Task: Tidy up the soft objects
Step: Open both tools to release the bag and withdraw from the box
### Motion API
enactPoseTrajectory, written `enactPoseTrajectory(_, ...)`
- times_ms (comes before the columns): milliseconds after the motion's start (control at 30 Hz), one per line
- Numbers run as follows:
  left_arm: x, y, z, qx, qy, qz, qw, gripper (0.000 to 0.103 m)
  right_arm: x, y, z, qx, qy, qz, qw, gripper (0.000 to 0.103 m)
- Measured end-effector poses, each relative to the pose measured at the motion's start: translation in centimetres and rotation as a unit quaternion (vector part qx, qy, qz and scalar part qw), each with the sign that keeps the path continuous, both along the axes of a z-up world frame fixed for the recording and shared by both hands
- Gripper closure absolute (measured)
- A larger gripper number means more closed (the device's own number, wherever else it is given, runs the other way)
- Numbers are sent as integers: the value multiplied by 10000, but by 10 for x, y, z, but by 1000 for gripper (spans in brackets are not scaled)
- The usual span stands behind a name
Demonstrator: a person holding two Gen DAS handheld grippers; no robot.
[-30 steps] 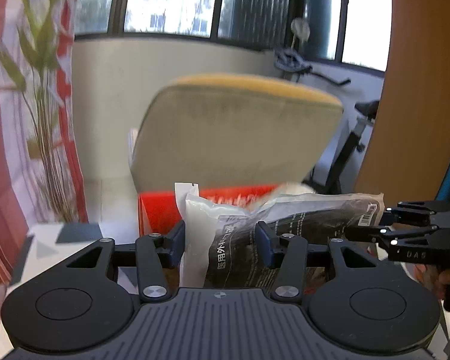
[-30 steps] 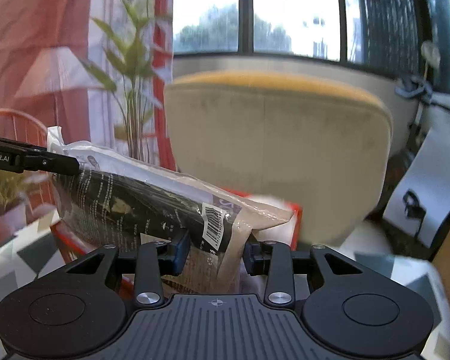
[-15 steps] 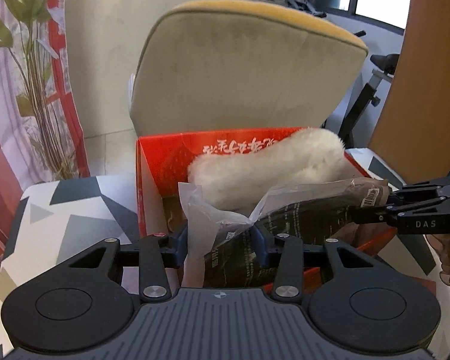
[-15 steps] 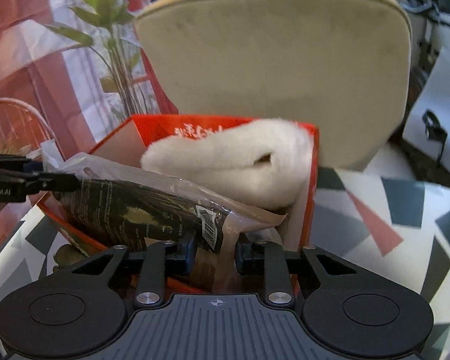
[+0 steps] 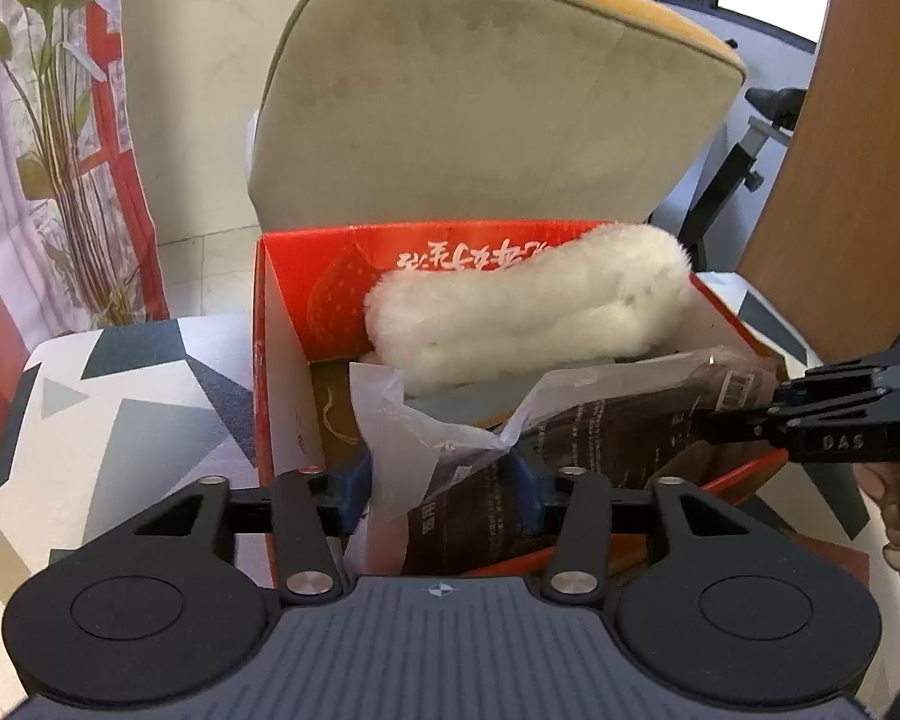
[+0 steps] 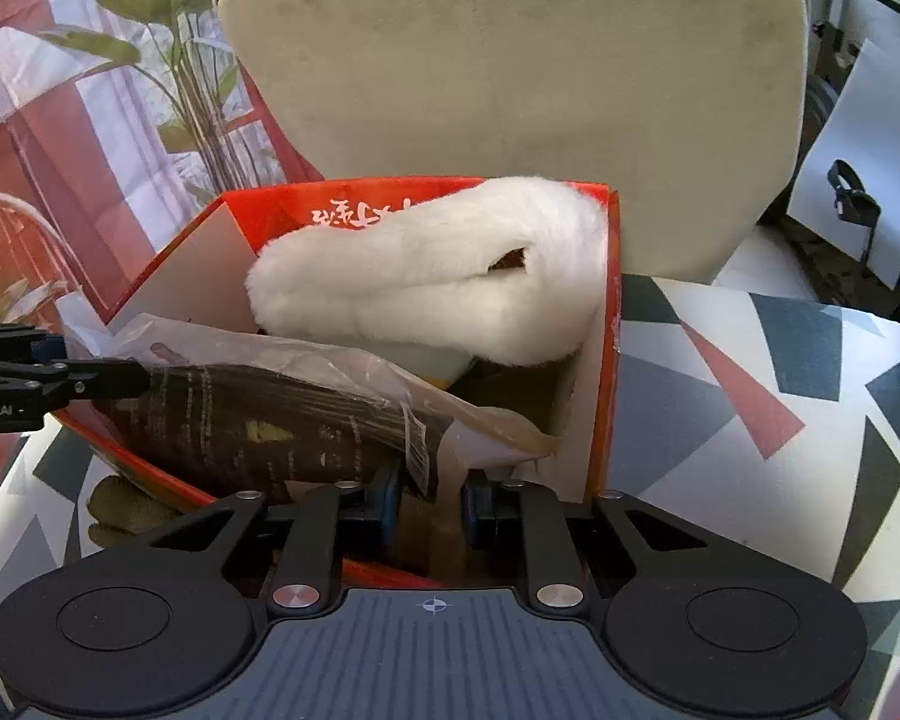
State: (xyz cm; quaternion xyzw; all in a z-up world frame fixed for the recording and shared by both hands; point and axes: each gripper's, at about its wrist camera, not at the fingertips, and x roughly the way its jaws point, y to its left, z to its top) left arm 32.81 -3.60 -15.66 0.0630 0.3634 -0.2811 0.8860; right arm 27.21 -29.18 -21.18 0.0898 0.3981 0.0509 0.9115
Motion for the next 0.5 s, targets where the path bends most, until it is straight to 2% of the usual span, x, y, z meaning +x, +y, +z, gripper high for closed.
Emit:
enactPoseTrajectory(33,-1,2,1,-48,-22,-9,10000,37,-2,2,0,-69,-19,-23,10000,81)
enactPoseTrajectory(233,-24,11,15,-181,-488,24,9986,14,-22,18,8,-701,-452,-83,9965,54)
enactPoseTrajectory(267,-29,12,18,-234,-584,34,9980,10,-25,19,9,-745,-513,-115,9958,46)
enactPoseTrajectory(300,-33,12,20,-277,-654,21,9975,9,-28,18,11,-731,-572,-140,9956,37)
enactPoseTrajectory(433,-50,9,24,-268,-915,-8,9954,2,-44,18,18,-736,-902,-220,9930,23)
enactPoseTrajectory(500,-56,7,24,-230,-966,-3,9951,1,-51,20,20,-782,-1044,-241,9912,9)
